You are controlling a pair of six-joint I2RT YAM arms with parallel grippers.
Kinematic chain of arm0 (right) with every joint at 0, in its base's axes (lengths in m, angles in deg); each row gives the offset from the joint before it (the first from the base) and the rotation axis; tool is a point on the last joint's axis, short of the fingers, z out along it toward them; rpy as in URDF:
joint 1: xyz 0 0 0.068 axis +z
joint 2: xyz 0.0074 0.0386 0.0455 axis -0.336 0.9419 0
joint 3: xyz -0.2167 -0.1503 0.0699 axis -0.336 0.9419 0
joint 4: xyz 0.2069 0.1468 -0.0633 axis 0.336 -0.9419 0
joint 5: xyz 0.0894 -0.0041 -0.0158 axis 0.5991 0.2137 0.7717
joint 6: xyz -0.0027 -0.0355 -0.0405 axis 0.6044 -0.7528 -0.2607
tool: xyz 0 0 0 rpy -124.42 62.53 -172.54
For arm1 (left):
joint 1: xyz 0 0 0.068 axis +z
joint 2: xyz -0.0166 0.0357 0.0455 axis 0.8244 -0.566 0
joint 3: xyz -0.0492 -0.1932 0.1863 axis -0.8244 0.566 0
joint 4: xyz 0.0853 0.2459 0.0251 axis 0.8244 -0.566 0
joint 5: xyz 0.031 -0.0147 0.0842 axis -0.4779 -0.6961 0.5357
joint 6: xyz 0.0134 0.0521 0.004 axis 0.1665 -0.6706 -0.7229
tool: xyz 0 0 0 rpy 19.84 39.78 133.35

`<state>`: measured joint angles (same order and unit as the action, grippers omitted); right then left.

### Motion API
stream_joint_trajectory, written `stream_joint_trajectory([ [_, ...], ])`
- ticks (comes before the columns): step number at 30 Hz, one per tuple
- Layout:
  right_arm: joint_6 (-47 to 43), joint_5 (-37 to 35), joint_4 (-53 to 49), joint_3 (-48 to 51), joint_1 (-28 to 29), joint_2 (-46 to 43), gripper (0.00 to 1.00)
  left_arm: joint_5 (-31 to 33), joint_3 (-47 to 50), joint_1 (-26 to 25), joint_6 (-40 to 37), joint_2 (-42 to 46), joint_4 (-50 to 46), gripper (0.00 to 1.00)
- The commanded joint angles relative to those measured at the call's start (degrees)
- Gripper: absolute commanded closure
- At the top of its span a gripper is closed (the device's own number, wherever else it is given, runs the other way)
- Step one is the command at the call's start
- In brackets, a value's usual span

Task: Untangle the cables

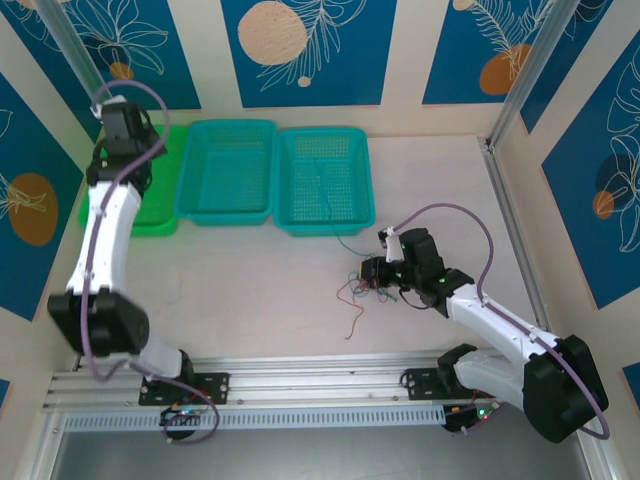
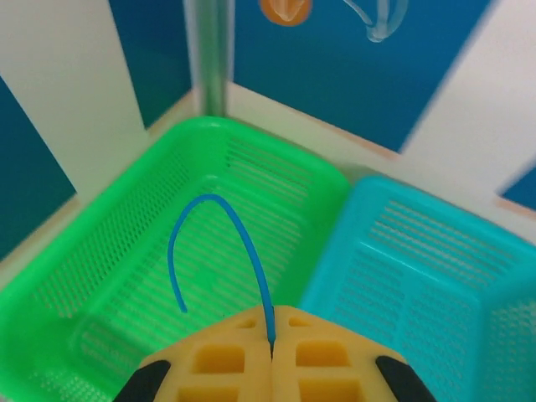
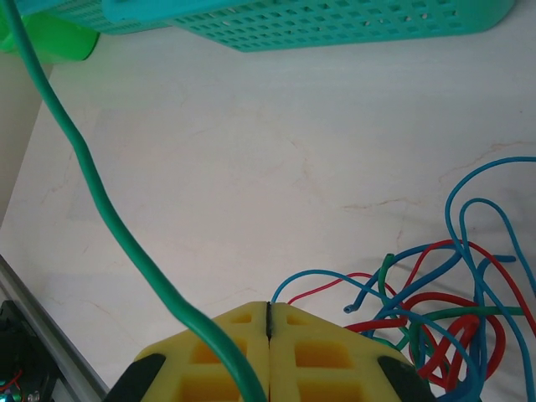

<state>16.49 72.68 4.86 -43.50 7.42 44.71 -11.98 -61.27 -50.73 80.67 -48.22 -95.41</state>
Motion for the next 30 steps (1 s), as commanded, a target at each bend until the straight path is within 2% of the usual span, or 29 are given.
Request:
stream_joint_trajectory([
  [1,-0.4,1.3,-1.6,-1.9,0.0,-1.7,1.00,-2.5,-9.7,3.4,0.5,-10.5,-5.4,1.00],
  [2,-0.3,1.3,-1.8,-1.7,0.0,-2.0,1.00,-3.6,-12.7,4.4,1.0,-13.7,-7.1,1.00],
  [3,0.0,1.2,-2.1,-1.5,0.0,-2.6,1.00,-4.8,-14.9,5.0,1.4,-16.2,-8.3,0.96],
  [4,0.1,1.2,-2.1,-1.2,0.0,-3.0,1.00,-6.3,-15.8,5.3,1.4,-17.7,-8.4,0.75],
  [5,0.2,1.1,-2.2,-0.9,0.0,-3.6,1.00,-8.1,-16.3,5.4,1.5,-18.7,-8.1,0.50],
  [6,0.3,0.9,-2.5,-0.6,-0.1,-4.1,1.00,-10.0,-16.2,5.4,1.7,-18.8,-7.7,0.33],
  [8,0.0,0.4,-2.8,-0.2,-0.1,-4.5,1.00,-13.4,-13.8,5.1,3.5,-16.3,-5.6,0.22],
  [14,-0.5,0.6,-2.3,-0.3,0.0,-3.5,1.00,-21.6,4.4,0.6,11.2,1.1,5.7,0.20],
  [19,-1.0,1.6,-2.1,-1.1,0.9,-2.4,1.00,-29.4,19.9,-8.6,14.7,15.8,10.2,0.20],
  [25,-1.3,4.9,-0.8,-2.8,2.4,0.5,1.00,-32.1,44.8,-27.8,19.6,33.2,22.6,0.20],
  [28,-1.3,8.6,0.2,-4.3,4.6,2.6,1.00,-30.9,54.5,-38.8,18.8,37.8,27.9,0.20],
  [30,-2.1,11.0,0.6,-6.3,8.1,5.1,1.00,-29.7,59.0,-44.9,18.2,39.6,29.5,0.20],
])
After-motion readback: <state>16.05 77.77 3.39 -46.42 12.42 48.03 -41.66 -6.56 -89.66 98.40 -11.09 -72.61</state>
